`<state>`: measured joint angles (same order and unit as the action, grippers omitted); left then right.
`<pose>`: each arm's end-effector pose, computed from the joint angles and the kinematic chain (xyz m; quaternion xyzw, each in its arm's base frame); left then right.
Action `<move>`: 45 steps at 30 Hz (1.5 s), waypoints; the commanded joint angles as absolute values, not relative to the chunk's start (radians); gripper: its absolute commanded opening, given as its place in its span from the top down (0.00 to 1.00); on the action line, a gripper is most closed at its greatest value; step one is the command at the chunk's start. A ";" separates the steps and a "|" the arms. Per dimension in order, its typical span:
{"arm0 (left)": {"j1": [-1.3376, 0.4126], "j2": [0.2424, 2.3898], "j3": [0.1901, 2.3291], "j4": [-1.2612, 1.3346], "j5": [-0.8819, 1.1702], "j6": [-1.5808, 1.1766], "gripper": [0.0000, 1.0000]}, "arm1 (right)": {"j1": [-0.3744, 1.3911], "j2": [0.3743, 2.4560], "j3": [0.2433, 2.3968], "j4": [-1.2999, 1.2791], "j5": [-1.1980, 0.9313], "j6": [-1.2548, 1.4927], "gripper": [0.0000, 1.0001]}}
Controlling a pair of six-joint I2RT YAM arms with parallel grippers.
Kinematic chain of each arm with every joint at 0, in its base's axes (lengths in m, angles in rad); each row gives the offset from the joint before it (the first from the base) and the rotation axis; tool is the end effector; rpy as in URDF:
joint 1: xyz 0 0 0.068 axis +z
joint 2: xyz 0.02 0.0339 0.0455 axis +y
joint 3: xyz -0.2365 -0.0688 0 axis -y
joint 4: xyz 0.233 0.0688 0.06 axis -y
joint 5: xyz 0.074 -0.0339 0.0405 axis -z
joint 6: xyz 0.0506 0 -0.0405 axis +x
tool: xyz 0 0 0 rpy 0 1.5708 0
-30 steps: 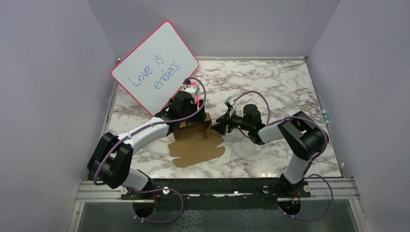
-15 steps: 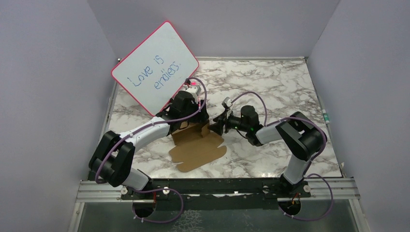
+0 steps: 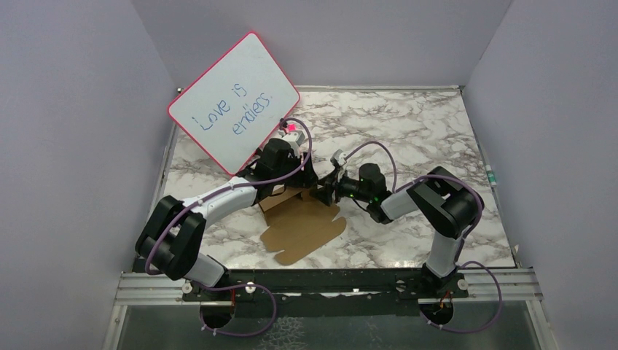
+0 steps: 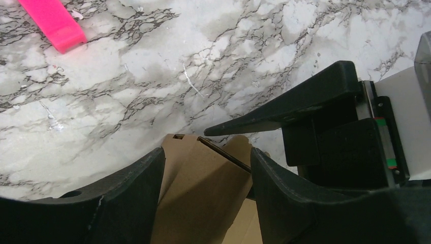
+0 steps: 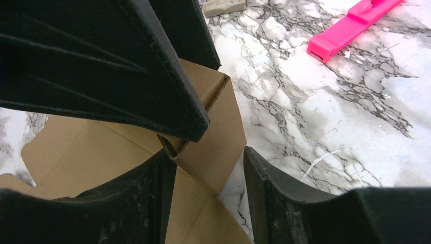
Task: Fold the paper box
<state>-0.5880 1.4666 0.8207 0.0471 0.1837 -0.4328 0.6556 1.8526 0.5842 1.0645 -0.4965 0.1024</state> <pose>0.2610 -0.1851 0.1866 0.1110 0.8745 -0.2980 0.3662 0.2457 0.2194 0.1121 -0.3545 0.6807 0.4035 0.4982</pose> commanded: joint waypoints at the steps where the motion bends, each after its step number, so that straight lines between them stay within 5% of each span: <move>1: -0.588 1.464 0.800 0.075 0.244 -0.457 0.37 | 0.677 1.878 0.596 1.146 -0.416 0.080 0.49; 16: -0.585 1.398 0.792 0.040 0.232 -0.495 0.38 | 0.702 1.880 0.555 1.184 -0.242 0.072 0.70; 32: -0.583 1.385 0.759 0.005 0.130 -0.502 0.39 | 0.733 1.904 0.555 1.150 -0.130 0.048 0.74; 45: -0.584 1.401 0.726 0.064 0.225 -0.558 0.54 | 0.751 1.924 0.541 1.172 0.107 0.099 0.82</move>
